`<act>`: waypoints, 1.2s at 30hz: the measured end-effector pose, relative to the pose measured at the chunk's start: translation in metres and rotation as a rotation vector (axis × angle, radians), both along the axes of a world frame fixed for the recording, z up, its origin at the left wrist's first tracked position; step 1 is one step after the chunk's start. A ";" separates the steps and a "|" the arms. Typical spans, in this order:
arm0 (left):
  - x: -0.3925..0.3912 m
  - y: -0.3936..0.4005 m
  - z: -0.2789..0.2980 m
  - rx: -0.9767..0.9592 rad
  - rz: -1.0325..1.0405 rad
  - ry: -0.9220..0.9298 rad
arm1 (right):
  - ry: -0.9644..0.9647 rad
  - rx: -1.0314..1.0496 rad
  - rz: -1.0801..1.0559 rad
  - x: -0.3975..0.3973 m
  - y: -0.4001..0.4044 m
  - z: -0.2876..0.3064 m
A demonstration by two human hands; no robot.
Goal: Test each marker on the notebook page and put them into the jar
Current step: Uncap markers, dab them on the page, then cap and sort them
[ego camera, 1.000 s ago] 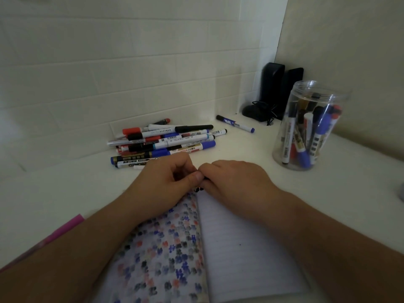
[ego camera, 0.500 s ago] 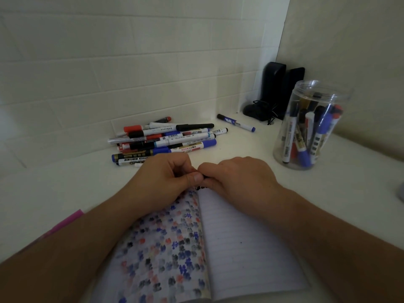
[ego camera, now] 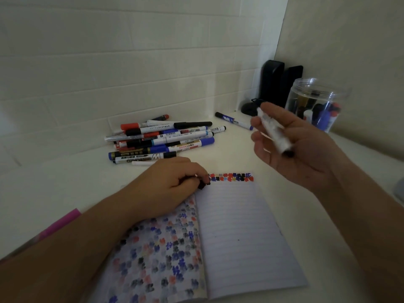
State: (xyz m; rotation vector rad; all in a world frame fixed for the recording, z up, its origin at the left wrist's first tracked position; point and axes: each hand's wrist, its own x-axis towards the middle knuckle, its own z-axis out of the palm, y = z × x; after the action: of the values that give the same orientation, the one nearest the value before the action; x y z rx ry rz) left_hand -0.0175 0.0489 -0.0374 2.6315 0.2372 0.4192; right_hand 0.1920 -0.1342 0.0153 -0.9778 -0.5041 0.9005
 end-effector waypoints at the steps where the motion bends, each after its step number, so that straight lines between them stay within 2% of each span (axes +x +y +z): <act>1: 0.000 0.000 -0.001 0.020 -0.004 0.009 | 0.047 0.069 0.043 0.001 0.001 -0.002; 4: 0.001 0.001 -0.005 0.065 0.007 0.036 | -0.044 0.095 0.130 -0.008 0.006 -0.014; 7: 0.004 0.000 -0.006 0.036 0.049 0.042 | -0.283 -0.070 0.183 -0.021 0.016 -0.026; 12: 0.008 -0.001 -0.004 0.037 0.097 0.093 | -0.550 -0.209 0.091 -0.038 0.035 -0.034; 17: 0.009 0.001 -0.004 0.048 0.104 0.106 | -0.887 -0.443 -0.075 -0.041 0.040 -0.049; 26: 0.008 0.001 -0.006 0.032 0.103 0.085 | -0.838 -0.527 -0.186 -0.038 0.045 -0.055; 36: 0.008 0.000 -0.006 0.019 0.104 0.073 | -0.847 -0.526 -0.173 -0.039 0.046 -0.057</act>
State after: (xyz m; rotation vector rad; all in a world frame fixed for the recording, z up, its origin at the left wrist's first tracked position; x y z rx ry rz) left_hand -0.0091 0.0485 -0.0432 2.6636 0.3973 0.3617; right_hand 0.1529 -0.0880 -0.0419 -1.8707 -0.8955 0.4247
